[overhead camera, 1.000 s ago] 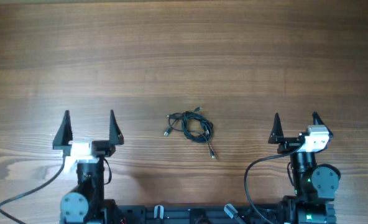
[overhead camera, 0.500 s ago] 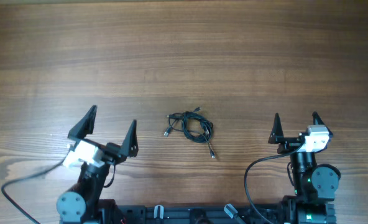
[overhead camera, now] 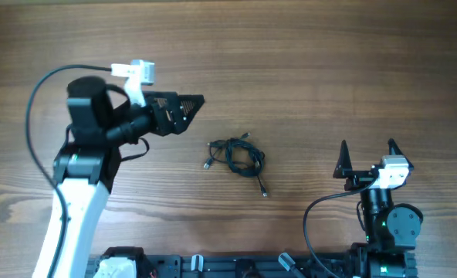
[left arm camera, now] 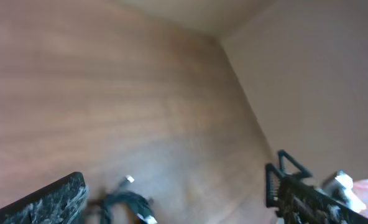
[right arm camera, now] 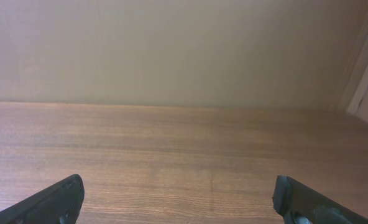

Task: Untangle cables
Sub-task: 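Reach the left gripper down and grasp the black cable bundle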

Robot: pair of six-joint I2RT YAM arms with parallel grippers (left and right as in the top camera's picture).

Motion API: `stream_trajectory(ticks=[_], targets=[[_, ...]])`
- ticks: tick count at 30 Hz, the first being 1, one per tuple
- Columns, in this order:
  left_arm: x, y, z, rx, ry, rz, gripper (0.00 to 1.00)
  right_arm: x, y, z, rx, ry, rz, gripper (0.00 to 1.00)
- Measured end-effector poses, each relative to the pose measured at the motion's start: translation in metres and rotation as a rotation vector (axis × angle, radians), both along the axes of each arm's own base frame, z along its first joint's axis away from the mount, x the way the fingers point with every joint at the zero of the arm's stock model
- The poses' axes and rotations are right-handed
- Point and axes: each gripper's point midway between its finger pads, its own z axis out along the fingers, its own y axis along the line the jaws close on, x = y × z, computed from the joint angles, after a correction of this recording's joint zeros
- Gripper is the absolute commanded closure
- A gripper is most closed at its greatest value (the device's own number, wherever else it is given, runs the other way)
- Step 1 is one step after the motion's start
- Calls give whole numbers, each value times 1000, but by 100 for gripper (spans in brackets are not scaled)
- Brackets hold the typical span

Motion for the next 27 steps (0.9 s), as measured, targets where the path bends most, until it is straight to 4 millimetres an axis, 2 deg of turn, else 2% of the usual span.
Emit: stream_trajectory(ticks=[1, 2, 5, 7, 8, 10, 12, 16, 19, 23, 25, 27], targets=[[4, -3, -12, -26, 65, -11, 3, 0, 0, 0, 0, 0, 0, 0], [9, -5, -29, -51, 154, -10, 13, 0, 0, 0, 0, 0, 0, 0], [12, -15, -65, -70, 319, -9, 21, 0, 0, 0, 0, 0, 0, 0], [1, -27, -88, -31, 445, 8, 26, 0, 0, 0, 0, 0, 0, 0], [-9, -32, -109, 61, 539, 78, 26, 0, 0, 0, 0, 0, 0, 0], [-28, -43, -132, 193, 614, 141, 29, 0, 0, 0, 0, 0, 0, 0], [-46, -44, -154, 350, 667, 264, 41, 0, 0, 0, 0, 0, 0, 0], [-54, -47, -175, 422, 720, 369, 54, 0, 0, 0, 0, 0, 0, 0], [-49, -52, -199, 446, 757, 404, 63, 0, 0, 0, 0, 0, 0, 0], [-45, -59, -213, 466, 751, 357, 64, 0, 0, 0, 0, 0, 0, 0], [-45, -65, -217, 477, 728, 291, 62, 0, 0, 0, 0, 0, 0, 0], [-47, -71, -222, 488, 714, 217, 64, 0, 0, 0, 0, 0, 0, 0]])
